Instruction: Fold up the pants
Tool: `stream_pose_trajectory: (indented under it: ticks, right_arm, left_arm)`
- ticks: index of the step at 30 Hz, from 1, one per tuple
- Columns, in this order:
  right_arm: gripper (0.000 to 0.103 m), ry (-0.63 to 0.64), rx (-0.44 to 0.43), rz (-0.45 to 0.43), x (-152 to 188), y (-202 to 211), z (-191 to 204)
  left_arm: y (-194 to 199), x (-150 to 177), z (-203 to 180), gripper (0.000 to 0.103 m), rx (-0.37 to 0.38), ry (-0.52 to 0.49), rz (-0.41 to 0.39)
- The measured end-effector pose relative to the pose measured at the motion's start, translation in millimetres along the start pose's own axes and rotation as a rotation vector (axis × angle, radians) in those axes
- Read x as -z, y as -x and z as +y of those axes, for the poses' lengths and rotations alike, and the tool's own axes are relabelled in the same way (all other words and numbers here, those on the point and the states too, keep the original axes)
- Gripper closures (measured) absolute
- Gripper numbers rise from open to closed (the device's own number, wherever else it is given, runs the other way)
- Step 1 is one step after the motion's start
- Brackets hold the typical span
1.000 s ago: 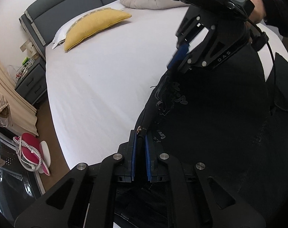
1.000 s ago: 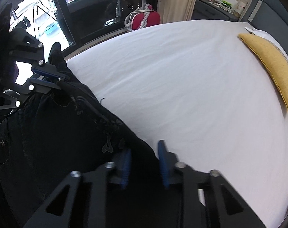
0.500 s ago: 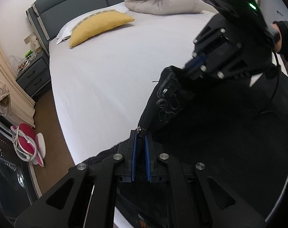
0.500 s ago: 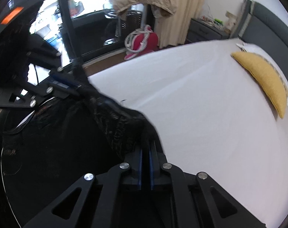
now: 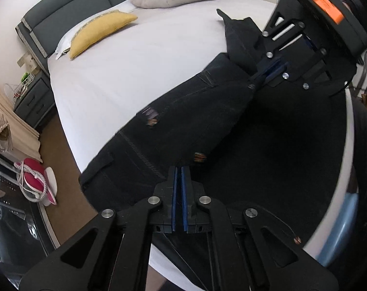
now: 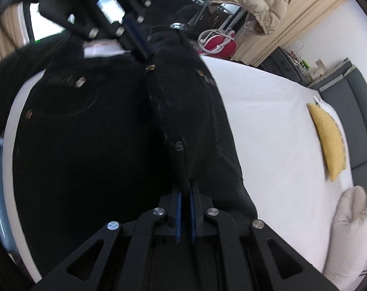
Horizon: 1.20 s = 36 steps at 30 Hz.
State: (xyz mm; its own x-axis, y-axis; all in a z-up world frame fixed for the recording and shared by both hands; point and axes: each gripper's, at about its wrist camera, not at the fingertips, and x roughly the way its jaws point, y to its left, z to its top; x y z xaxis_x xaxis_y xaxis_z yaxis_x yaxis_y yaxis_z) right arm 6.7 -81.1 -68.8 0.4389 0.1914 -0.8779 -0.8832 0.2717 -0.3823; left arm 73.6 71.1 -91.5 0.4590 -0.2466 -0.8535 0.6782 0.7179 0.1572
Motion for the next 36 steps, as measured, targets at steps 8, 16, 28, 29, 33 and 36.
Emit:
stream_pose_trajectory:
  ticks: [8, 16, 28, 29, 33, 36]
  right_arm:
    - [0.096, -0.030, 0.047, 0.022, 13, 12, 45]
    - [0.097, -0.054, 0.084, 0.008, 7, 33, 66]
    - [0.097, -0.233, 0.011, -0.041, 13, 48, 74]
    - [0.096, -0.260, 0.005, -0.055, 12, 52, 69]
    - [0.096, -0.340, -0.009, -0.102, 6, 67, 49]
    - [0.096, -0.357, 0.000, -0.125, 0, 74, 37]
  left_arm:
    - [25, 41, -39, 0.103, -0.036, 0.043, -0.024]
    - [66, 69, -65, 0.103, -0.046, 0.118, -0.128]
    - [75, 87, -129, 0.101, -0.212, -0.017, -0.093]
    - [75, 86, -132, 0.101, -0.238, -0.035, -0.102]
    - [77, 88, -152, 0.043, -0.336, -0.100, -0.123]
    - [88, 92, -160, 0.001, -0.338, -0.110, -0.181]
